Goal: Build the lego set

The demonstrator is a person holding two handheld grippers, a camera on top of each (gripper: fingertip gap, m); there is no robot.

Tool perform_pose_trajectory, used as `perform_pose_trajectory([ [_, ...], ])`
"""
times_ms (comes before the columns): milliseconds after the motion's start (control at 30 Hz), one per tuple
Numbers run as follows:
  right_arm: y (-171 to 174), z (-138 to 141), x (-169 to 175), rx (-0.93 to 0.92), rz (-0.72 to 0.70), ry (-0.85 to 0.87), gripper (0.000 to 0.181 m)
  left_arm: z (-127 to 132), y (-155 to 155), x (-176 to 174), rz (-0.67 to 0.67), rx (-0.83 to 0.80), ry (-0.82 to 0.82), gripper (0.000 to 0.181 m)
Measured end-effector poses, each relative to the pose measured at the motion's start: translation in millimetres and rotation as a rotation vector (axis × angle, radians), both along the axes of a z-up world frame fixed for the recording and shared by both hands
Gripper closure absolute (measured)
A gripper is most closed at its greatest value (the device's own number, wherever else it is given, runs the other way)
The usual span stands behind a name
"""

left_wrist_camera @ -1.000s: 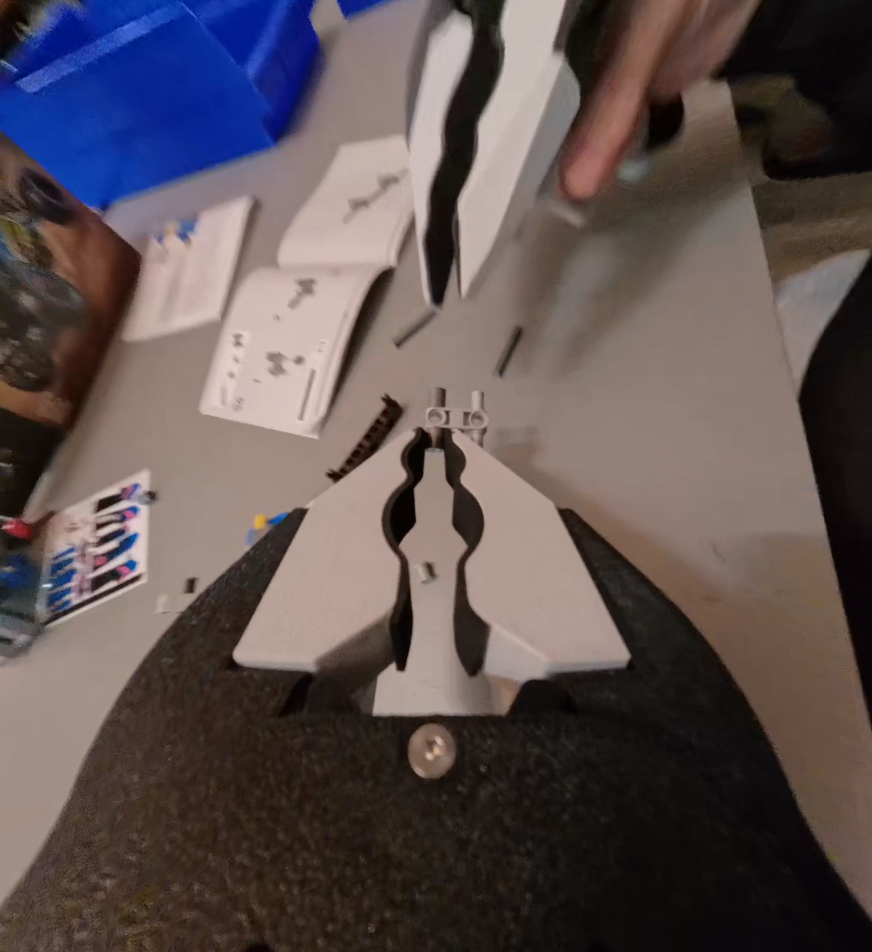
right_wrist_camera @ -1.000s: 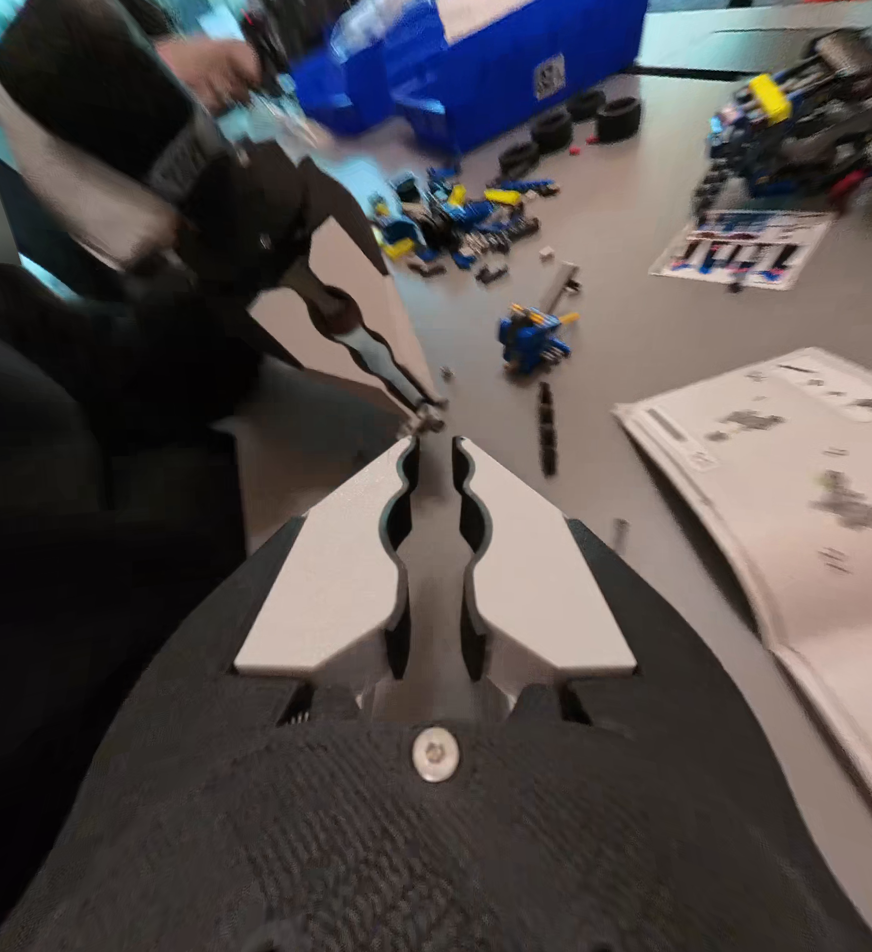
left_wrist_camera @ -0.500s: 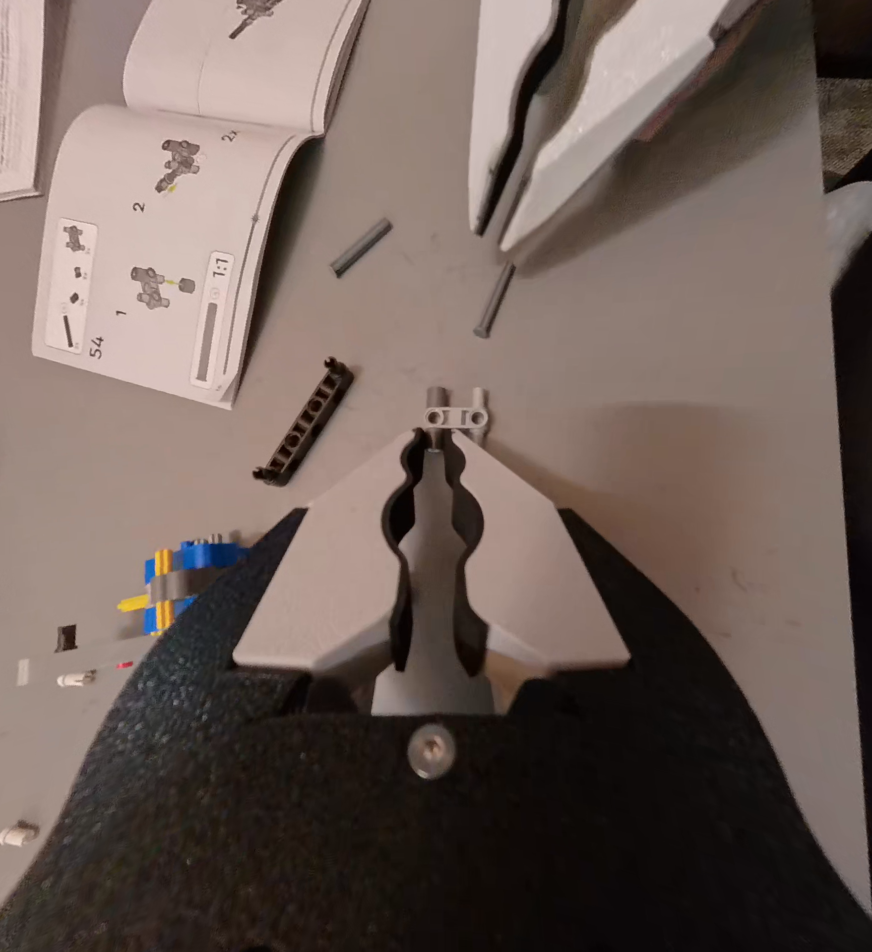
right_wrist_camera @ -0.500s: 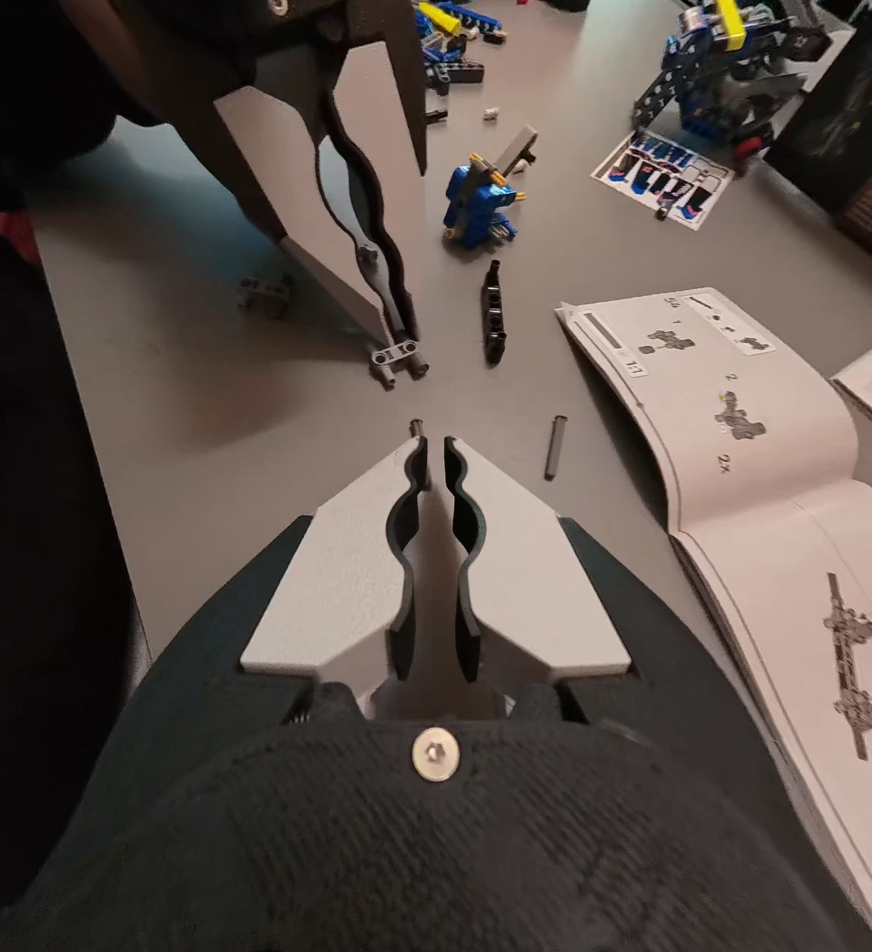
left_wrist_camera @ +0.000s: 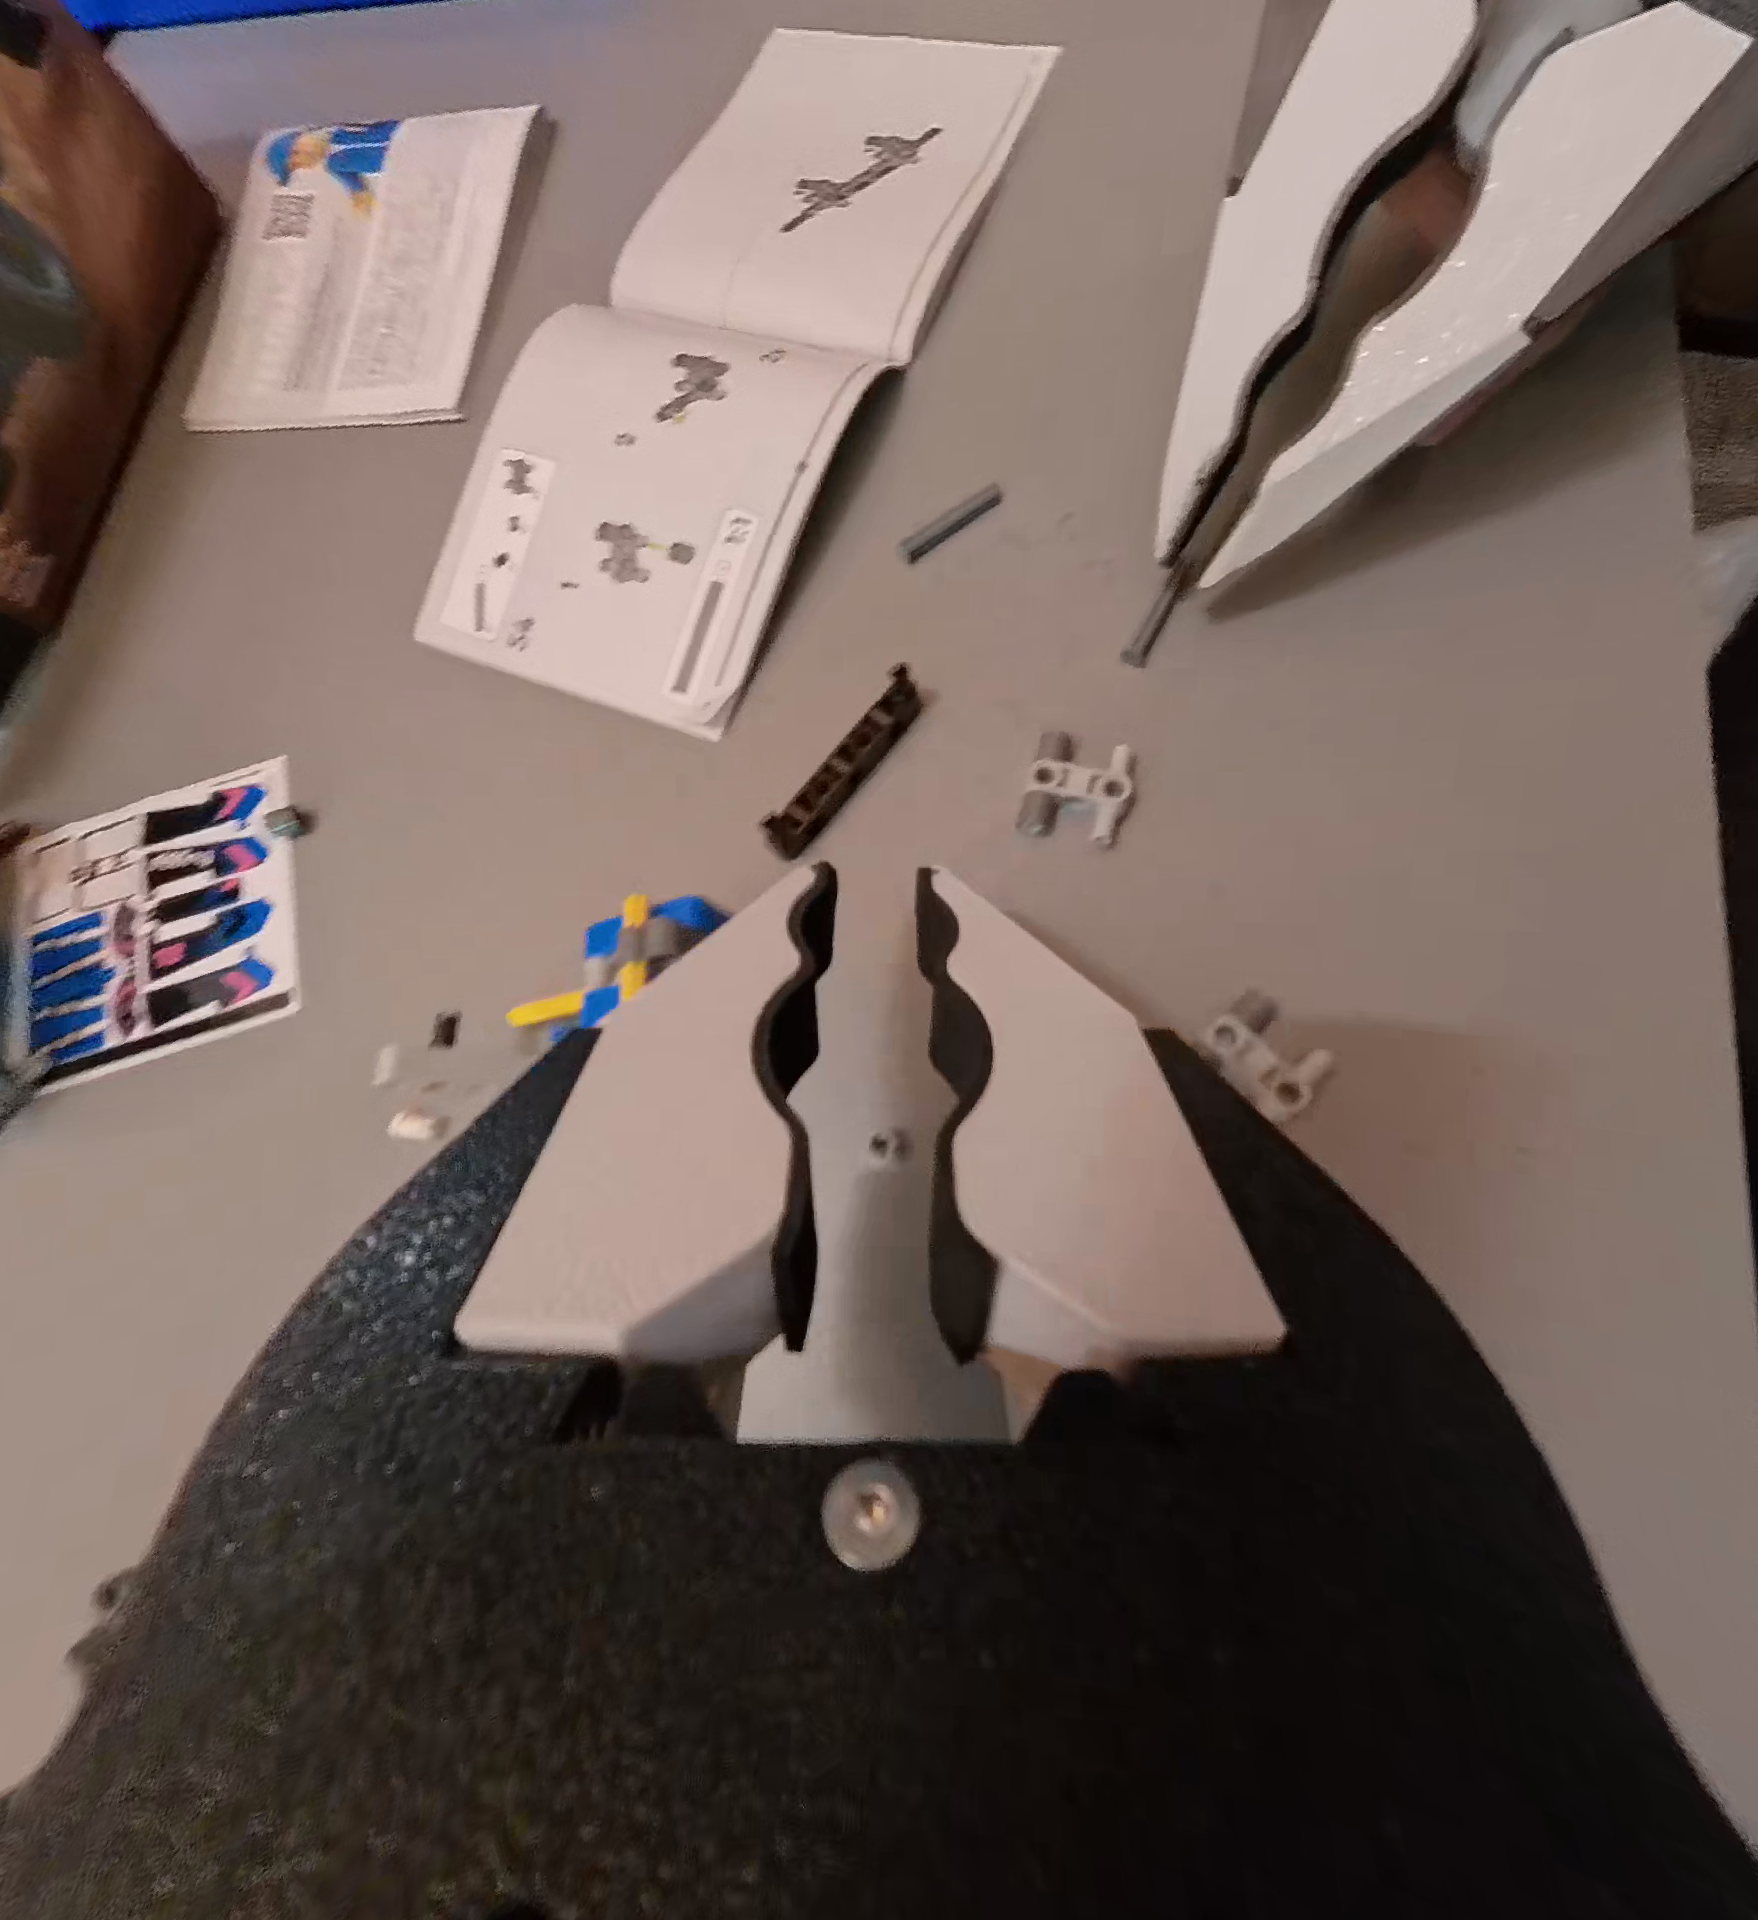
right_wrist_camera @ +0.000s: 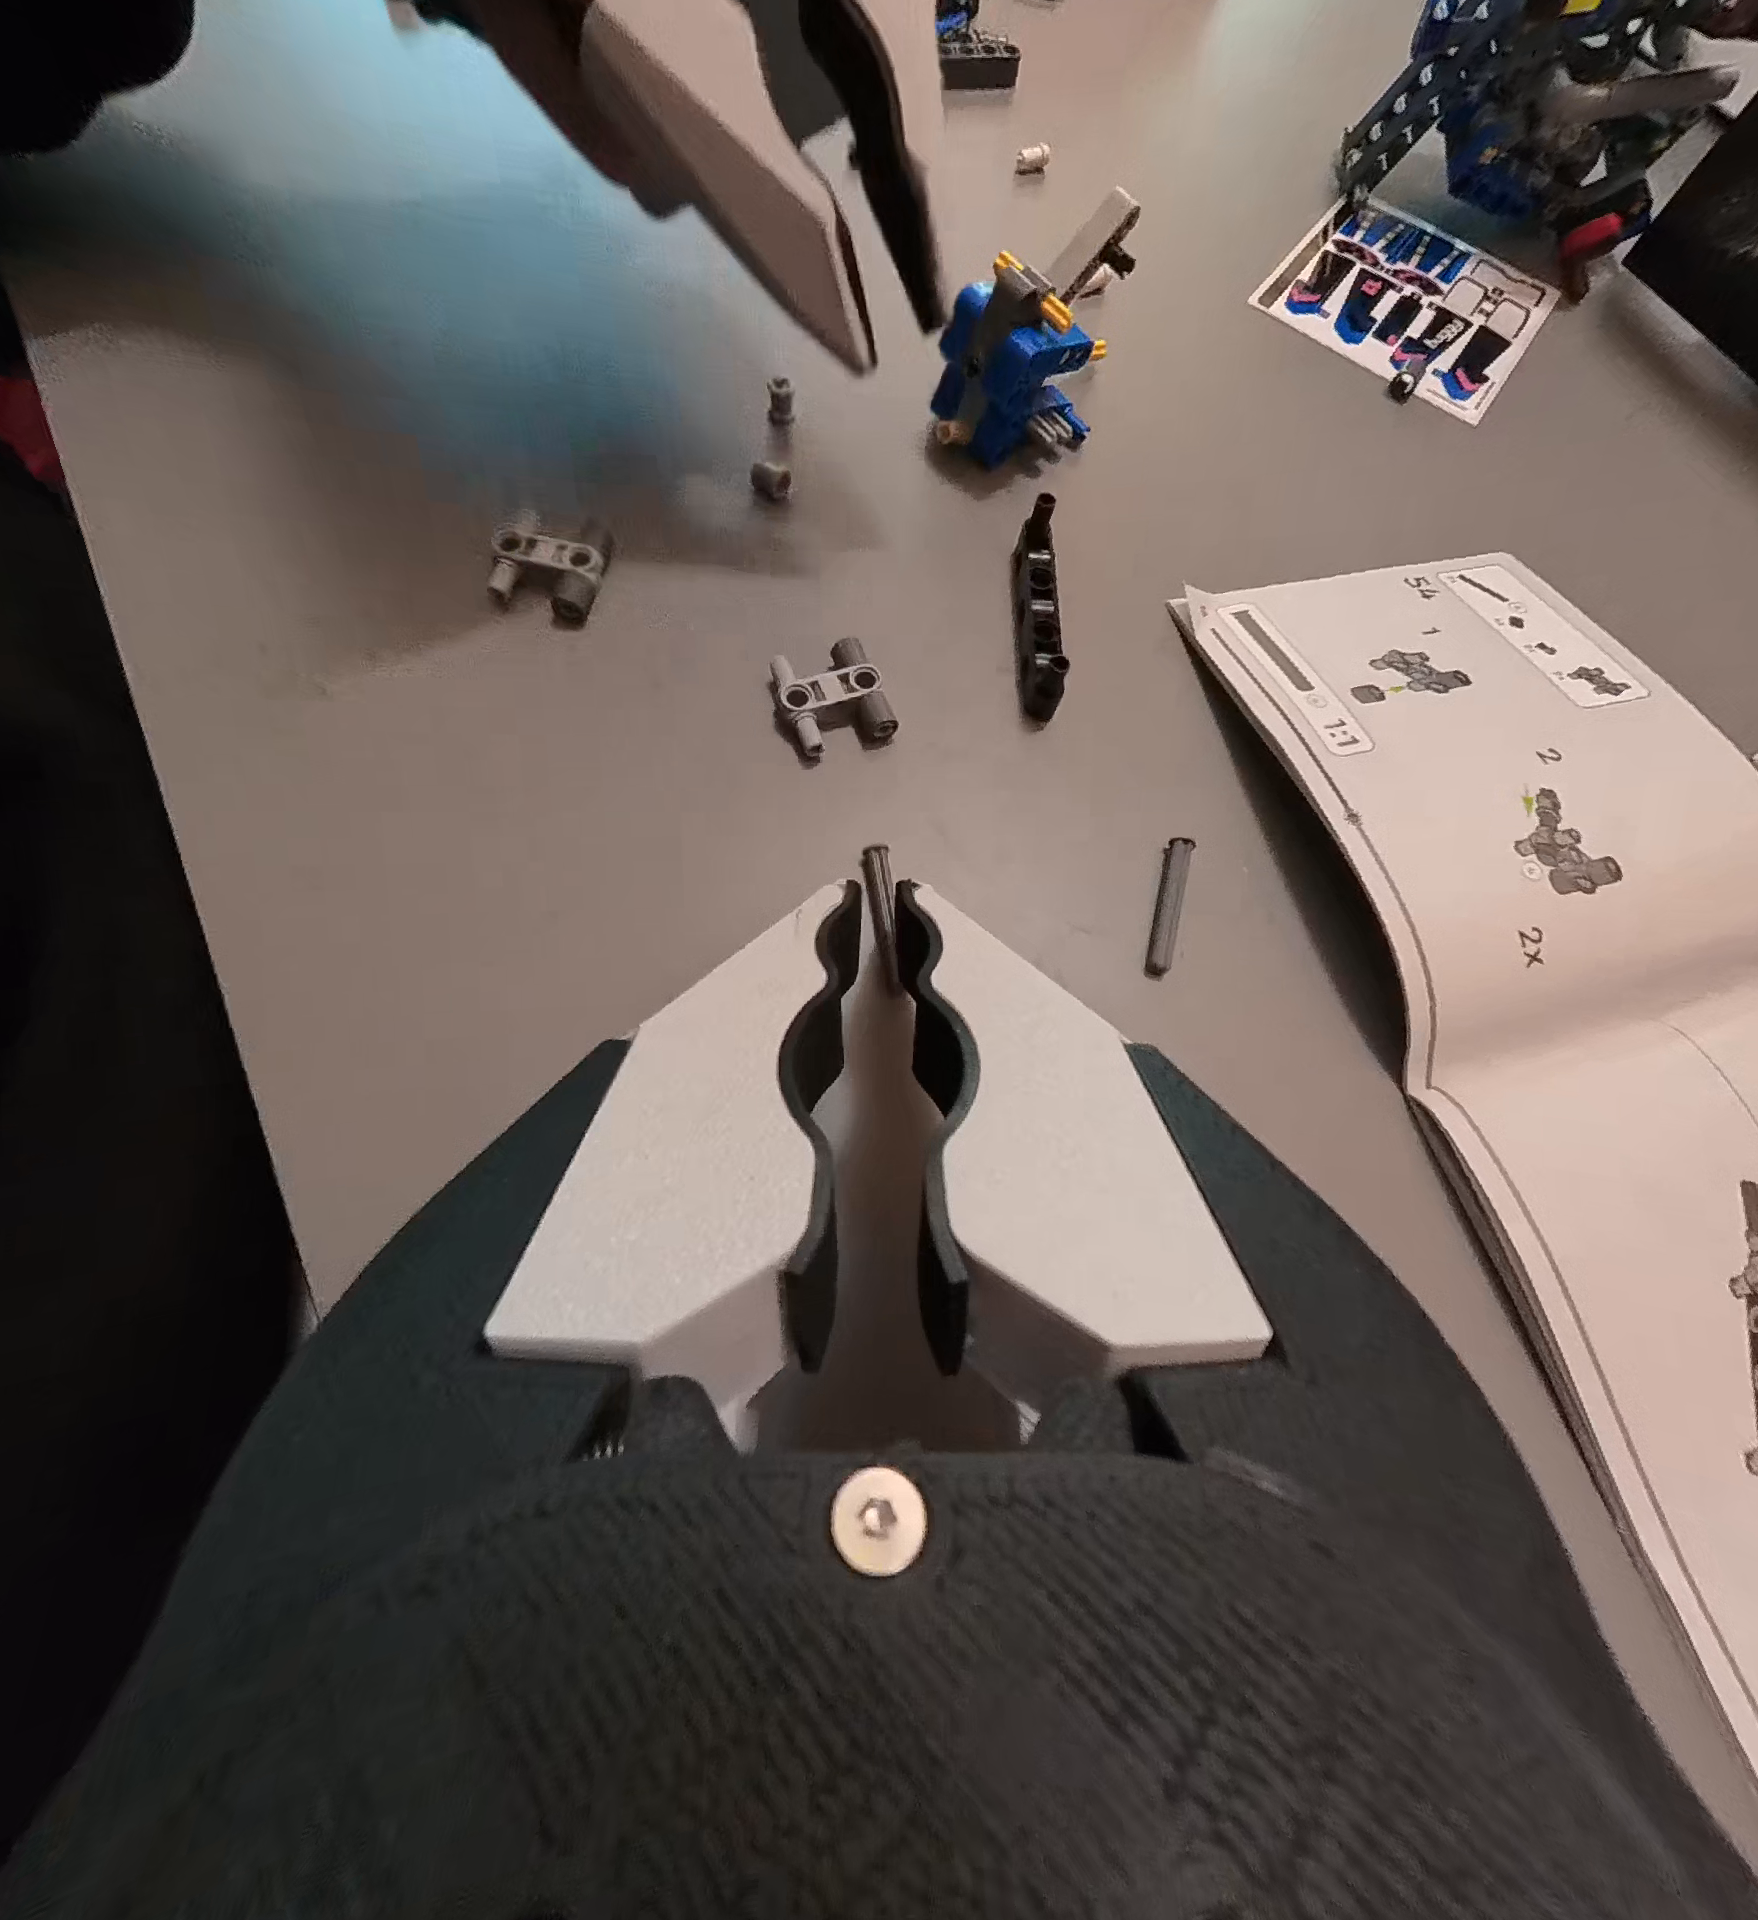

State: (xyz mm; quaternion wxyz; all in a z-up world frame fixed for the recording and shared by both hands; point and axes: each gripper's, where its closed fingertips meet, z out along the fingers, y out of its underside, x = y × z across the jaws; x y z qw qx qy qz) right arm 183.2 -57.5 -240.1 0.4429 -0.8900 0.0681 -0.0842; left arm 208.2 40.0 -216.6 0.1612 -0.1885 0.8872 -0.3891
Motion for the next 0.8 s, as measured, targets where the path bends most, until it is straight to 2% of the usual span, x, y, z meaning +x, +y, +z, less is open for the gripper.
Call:
perform_pose_trajectory([
  [33,1.5,-0.4,-0.2,-0.003,0.0,-0.004,0.177,2.0,7.9,2.2,0.015,-0.002,-0.009,0.17],
  [167,4.6,-8.9,-0.9,-0.061,0.006,-0.019,0.176,8.9,36.2,8.8,0.088,-0.034,-0.008,0.171],
  [333,8.3,-12.2,-0.3,-0.085,0.011,-0.032,0.176,12.9,54.7,9.0,0.122,-0.045,-0.01,0.172],
  [633,9.7,-12.0,5.2,-0.09,-0.005,-0.065,0.176,-0.4,48.2,-9.9,-0.002,-0.01,0.048,0.172],
  [800,9.0,-8.4,6.2,-0.073,0.004,-0.095,0.175,-5.9,50.0,-8.6,0.001,-0.015,0.042,0.172],
])
